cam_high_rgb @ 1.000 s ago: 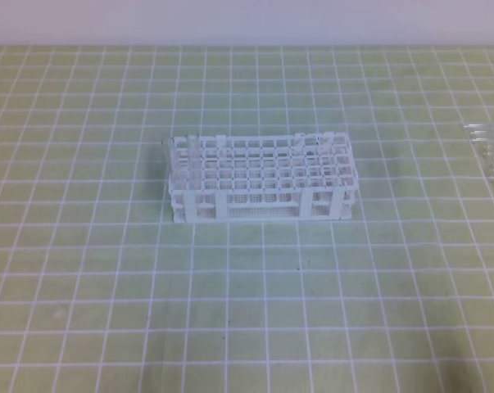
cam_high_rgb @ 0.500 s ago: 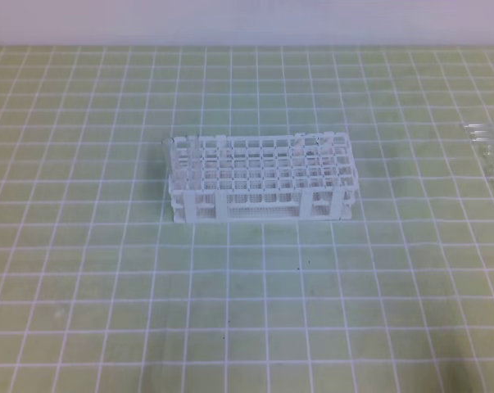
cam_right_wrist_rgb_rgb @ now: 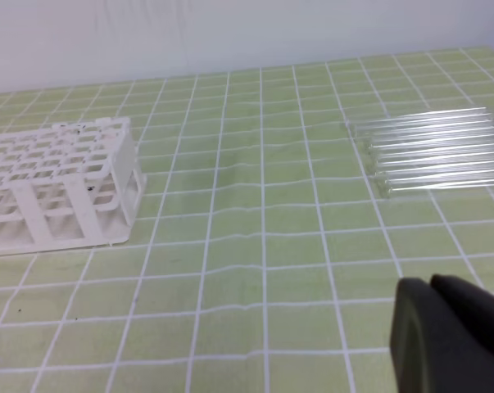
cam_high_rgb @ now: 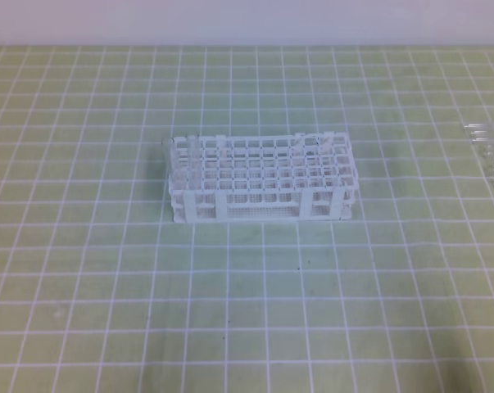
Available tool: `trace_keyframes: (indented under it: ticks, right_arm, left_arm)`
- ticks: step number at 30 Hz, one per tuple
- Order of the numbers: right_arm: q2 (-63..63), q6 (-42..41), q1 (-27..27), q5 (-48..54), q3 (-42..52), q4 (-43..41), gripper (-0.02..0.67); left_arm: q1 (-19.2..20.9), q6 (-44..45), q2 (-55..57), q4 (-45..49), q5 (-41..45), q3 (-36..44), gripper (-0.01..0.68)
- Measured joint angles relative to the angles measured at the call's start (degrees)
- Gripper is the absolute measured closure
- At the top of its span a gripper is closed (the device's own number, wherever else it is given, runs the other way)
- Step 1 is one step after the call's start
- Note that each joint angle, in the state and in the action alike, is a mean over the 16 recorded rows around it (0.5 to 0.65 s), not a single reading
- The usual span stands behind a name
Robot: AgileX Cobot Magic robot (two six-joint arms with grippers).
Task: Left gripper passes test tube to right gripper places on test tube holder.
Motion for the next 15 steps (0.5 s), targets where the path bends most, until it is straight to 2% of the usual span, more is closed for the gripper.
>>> trace_keyframes:
  ticks: [15]
  right_arm:
    - [0.0,0.0,0.0,0.0,0.0,0.0,0.664]
  left_arm:
    - [-0.01,-0.04,-0.72,-0.05,-0.31,0.53,0.672]
